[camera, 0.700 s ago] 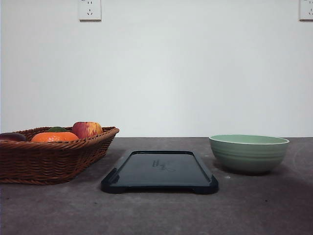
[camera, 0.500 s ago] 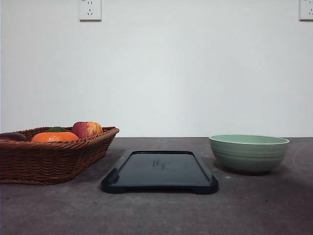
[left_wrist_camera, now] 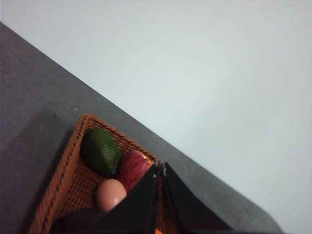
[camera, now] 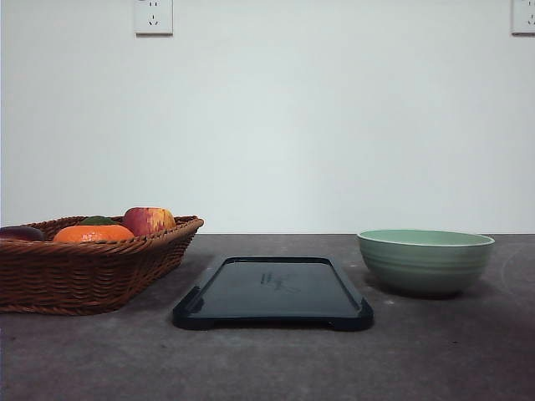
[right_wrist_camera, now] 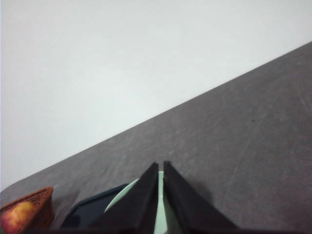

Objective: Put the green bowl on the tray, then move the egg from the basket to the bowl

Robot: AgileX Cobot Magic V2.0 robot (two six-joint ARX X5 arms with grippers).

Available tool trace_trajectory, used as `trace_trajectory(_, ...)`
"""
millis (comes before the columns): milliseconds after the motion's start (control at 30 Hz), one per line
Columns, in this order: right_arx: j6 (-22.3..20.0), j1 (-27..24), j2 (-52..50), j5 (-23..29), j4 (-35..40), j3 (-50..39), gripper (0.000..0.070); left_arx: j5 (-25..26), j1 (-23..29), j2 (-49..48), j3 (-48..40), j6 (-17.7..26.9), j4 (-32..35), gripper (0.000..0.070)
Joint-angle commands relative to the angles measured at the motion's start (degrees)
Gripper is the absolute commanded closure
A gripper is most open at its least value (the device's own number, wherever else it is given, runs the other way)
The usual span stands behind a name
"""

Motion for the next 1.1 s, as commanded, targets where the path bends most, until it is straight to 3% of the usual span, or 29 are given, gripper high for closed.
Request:
trace_trajectory(0,-1.83,0.04,0.38,-0.95,0.02,2.17,0.0693,0.07,0.09,0.61,2.52,4.17,-1.22,0.0700)
trace_trajectory(500,-15.91,0.04,17.06,-8.99,-9.44,20.07,0.0693,2.66,0.09,18.37,24.07,20.98,-18.56,0.0700)
trace_trajectory(833,-23.97,0.74,32.16,-17.74,-10.31,28.24,0.0693,13.25,-0.13,35.07,38.54,31.24,-27.13,0.0700)
trace_trajectory(1067,-30.58,5.11,41.77,-19.02,-14.47,34.40,0.0693,17.49,-2.92,44.35,45.01,38.60,-32.13,0.0700)
